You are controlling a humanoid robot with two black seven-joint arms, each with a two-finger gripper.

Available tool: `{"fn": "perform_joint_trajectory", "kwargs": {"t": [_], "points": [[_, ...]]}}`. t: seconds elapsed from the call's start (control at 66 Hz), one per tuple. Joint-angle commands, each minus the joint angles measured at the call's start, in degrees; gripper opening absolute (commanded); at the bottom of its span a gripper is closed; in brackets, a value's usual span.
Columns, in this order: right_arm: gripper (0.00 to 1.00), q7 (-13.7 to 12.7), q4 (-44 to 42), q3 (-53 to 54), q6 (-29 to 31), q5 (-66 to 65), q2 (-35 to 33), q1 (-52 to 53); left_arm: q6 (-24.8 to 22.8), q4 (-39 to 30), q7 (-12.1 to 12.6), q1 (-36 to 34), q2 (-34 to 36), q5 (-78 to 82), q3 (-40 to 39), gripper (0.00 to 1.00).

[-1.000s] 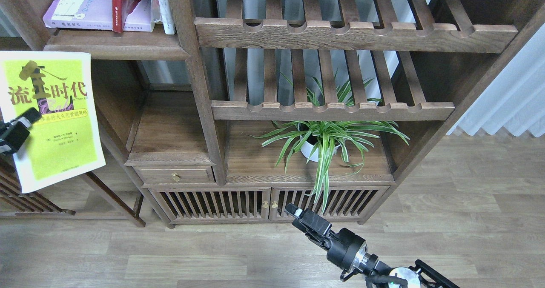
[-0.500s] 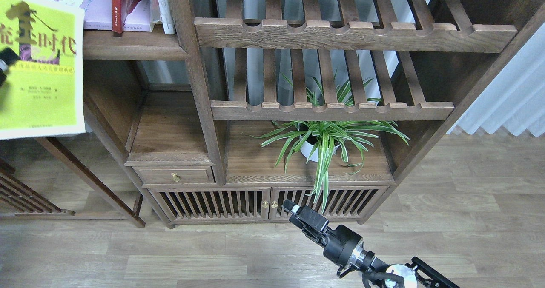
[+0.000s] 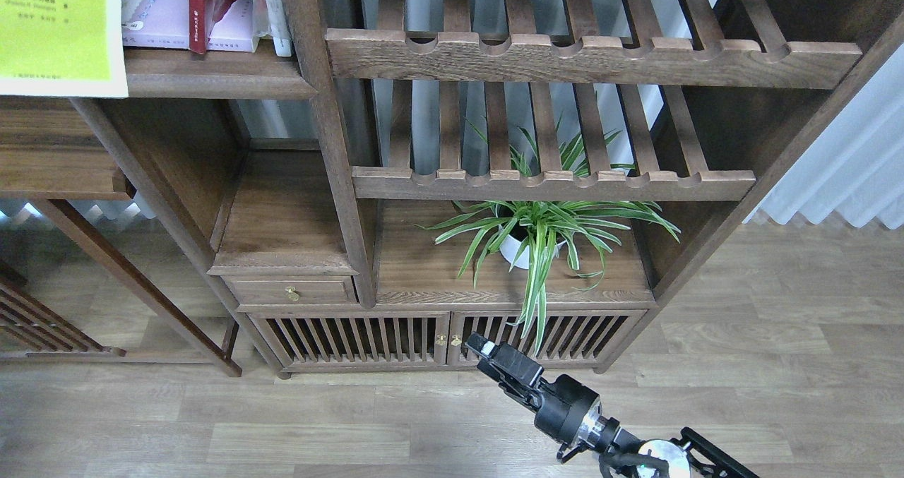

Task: Organize books on shelf
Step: 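Raise the yellow book onto the upper shelf beside the red book, then release the yellow book and withdraw the left gripper downward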

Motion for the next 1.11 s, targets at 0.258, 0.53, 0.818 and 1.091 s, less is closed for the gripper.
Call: {"fn": "perform_joint_trajectory", "kwargs": {"t": [0.258, 0.53, 0.818, 1.091], "points": [[0.99, 0.0, 0.4, 0.0, 0.0, 0.1, 0.0, -0.3, 0.0, 6.2, 0.7, -12.1, 0.3, 4.3, 6.1, 0.03], [0.99, 0.0, 0.5, 0.0, 0.0, 0.2, 0.0, -0.2, 0.0, 13.5, 0.3, -18.7, -9.8, 10.4, 6.7, 0.03], [0.99, 0.0, 0.4, 0.1, 0.0, 0.4, 0.1, -0.2, 0.0, 18.3, -0.9, -18.8, -20.5, 14.3, 2.9, 0.02], [0.99, 0.0, 0.4, 0.1, 0.0, 0.4, 0.7, -0.3, 0.0, 25.5, -3.8, -19.5, -33.3, 15.8, -4.6, 0.02]]}}
